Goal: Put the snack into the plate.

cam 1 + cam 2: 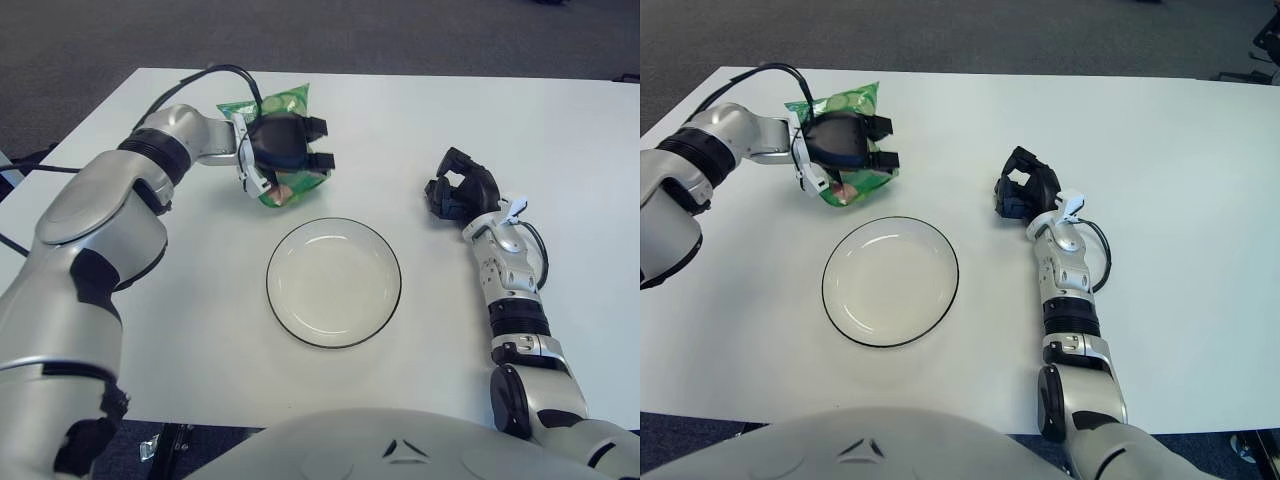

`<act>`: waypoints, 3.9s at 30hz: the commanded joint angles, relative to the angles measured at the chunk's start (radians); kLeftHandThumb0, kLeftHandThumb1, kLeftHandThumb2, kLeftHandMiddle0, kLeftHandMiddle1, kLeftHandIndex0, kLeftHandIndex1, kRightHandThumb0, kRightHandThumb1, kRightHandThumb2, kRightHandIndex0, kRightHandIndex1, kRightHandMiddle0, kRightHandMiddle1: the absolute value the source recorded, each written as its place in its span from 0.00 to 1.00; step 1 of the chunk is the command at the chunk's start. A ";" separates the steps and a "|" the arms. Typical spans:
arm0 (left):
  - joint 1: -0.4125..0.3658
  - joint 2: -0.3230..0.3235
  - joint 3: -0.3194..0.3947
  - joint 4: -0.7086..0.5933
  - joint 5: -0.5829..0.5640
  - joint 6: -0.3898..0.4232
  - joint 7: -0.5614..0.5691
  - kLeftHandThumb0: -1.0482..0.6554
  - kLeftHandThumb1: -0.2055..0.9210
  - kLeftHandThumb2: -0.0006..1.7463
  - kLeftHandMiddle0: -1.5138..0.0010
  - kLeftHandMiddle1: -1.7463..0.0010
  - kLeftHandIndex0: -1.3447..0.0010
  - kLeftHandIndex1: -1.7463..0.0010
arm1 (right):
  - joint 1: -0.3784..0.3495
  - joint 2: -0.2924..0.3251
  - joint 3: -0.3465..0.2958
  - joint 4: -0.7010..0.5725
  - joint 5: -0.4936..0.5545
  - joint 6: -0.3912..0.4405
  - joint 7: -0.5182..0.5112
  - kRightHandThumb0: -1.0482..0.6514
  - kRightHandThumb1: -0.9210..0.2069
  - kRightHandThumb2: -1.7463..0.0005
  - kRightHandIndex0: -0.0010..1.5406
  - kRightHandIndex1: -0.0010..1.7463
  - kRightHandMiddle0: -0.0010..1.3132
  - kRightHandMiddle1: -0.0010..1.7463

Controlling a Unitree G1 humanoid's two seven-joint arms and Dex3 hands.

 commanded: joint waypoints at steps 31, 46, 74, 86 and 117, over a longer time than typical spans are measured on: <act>0.382 0.003 0.666 -0.561 -1.048 -0.033 -0.856 0.61 0.10 1.00 0.38 0.05 0.48 0.00 | 0.010 -0.023 -0.003 0.222 -0.010 -0.024 0.028 0.31 0.64 0.17 0.87 1.00 0.54 1.00; 0.398 -0.142 0.749 -0.632 -1.343 0.055 -1.185 0.61 0.07 1.00 0.34 0.11 0.45 0.00 | -0.033 -0.036 0.002 0.315 -0.017 -0.064 0.038 0.31 0.63 0.17 0.87 1.00 0.54 1.00; 0.744 -0.252 0.800 -1.189 -1.613 0.573 -1.429 0.61 0.08 1.00 0.36 0.08 0.47 0.00 | -0.048 -0.016 -0.001 0.341 -0.015 -0.078 0.008 0.31 0.64 0.16 0.87 1.00 0.54 1.00; 0.738 -0.242 0.779 -1.246 -1.673 0.774 -1.579 0.61 0.10 1.00 0.38 0.05 0.48 0.00 | -0.061 -0.025 0.002 0.361 -0.015 -0.076 0.021 0.31 0.64 0.16 0.86 1.00 0.54 1.00; 0.657 -0.100 0.660 -0.990 -1.419 0.520 -2.020 0.26 0.44 0.55 1.00 0.91 1.00 0.58 | -0.069 -0.053 0.007 0.403 -0.021 -0.135 0.106 0.31 0.61 0.18 0.90 1.00 0.52 1.00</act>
